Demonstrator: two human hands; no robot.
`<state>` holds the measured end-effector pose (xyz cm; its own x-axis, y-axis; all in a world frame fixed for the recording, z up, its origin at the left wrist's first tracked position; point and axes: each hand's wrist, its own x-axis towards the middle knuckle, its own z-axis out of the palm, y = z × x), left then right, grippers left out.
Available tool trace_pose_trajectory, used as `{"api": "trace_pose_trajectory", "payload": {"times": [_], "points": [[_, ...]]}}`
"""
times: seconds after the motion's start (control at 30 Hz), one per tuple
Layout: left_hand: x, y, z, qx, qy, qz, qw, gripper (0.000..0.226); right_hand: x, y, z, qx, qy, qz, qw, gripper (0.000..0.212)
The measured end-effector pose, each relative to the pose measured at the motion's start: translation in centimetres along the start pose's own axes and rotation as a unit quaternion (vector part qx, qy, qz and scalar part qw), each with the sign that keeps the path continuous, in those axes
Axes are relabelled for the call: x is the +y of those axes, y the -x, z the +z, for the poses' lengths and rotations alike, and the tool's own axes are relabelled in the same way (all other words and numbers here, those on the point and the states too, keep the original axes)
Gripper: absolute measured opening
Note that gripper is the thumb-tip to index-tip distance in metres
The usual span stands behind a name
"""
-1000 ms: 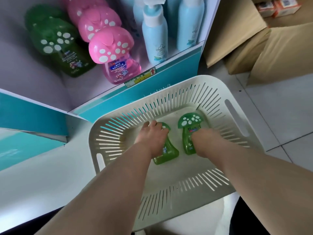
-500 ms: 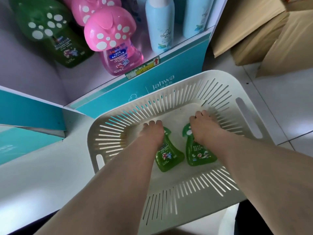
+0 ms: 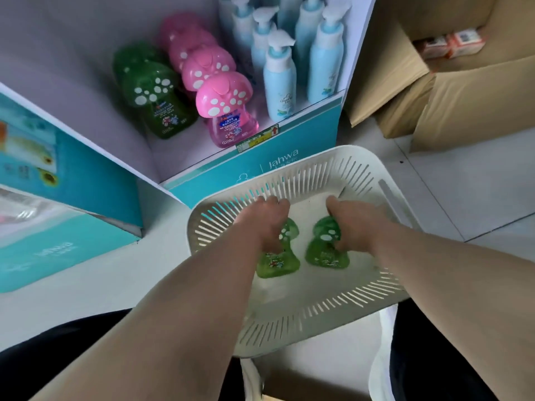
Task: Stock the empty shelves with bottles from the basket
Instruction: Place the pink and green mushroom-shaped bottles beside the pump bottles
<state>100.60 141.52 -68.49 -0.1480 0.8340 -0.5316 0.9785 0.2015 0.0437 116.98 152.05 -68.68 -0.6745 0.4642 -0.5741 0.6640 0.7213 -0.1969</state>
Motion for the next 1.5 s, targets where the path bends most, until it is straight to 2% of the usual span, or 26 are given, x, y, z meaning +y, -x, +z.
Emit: {"api": "trace_pose_trajectory", "payload": {"times": [0.2,0.43,0.57,0.73,0.9,1.27,1.5], "points": [[-1.4,6.3,-7.7,0.082,-0.030,-0.040,0.995,0.069,-2.9,5.1,-7.7,0.139,0.078,-0.057,0.986,0.054],[-3.5,11.5,-13.8,0.206,-0.008,-0.117,0.972,0.066,-7.5,10.1,-13.6,0.226,0.144,-0.134,0.954,0.056],[-5.7,11.5,-14.5,0.263,0.008,-0.192,0.945,0.067,-9.9,9.2,-14.4,0.249,0.126,-0.170,0.945,0.054],[-8.2,9.1,-13.3,0.313,0.006,-0.264,0.912,0.055,-12.5,6.2,-15.1,0.278,0.106,-0.194,0.935,0.050],[-10.7,6.5,-12.5,0.339,0.057,-0.321,0.882,0.056,-13.2,3.6,-15.0,0.262,0.085,-0.196,0.941,0.051],[-15.1,2.2,-10.7,0.389,0.123,-0.304,0.861,0.060,-12.8,0.3,-15.0,0.266,0.024,-0.176,0.947,0.053],[-15.5,1.0,-10.5,0.417,0.117,-0.290,0.853,0.060,-13.3,-0.5,-14.8,0.292,-0.001,-0.186,0.938,0.052]]}}
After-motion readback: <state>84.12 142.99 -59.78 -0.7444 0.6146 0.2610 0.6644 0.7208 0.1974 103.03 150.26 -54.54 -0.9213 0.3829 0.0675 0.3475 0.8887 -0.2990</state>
